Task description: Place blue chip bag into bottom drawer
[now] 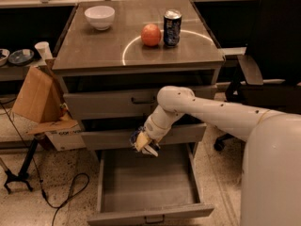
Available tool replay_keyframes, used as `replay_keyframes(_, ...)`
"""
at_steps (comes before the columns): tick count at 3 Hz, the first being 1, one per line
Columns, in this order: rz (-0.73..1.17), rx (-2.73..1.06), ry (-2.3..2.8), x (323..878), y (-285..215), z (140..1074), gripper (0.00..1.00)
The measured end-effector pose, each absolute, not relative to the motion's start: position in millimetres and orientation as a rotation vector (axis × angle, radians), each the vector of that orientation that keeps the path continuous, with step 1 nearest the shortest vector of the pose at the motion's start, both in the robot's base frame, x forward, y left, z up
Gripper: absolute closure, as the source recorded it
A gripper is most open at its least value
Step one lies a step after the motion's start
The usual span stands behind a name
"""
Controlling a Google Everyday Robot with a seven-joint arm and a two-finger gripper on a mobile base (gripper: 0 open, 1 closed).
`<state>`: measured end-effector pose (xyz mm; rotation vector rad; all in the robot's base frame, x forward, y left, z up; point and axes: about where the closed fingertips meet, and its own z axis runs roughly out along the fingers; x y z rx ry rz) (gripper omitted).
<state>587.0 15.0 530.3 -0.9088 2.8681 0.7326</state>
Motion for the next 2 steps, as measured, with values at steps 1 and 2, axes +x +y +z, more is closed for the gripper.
replay_keyframes(1,0.723,-0.797,3.009,585.2,6.2,472.5,1.0)
replay_keyframes(2,0.713,-0.704,3.115,575.5,-9.0,431.0,1.0)
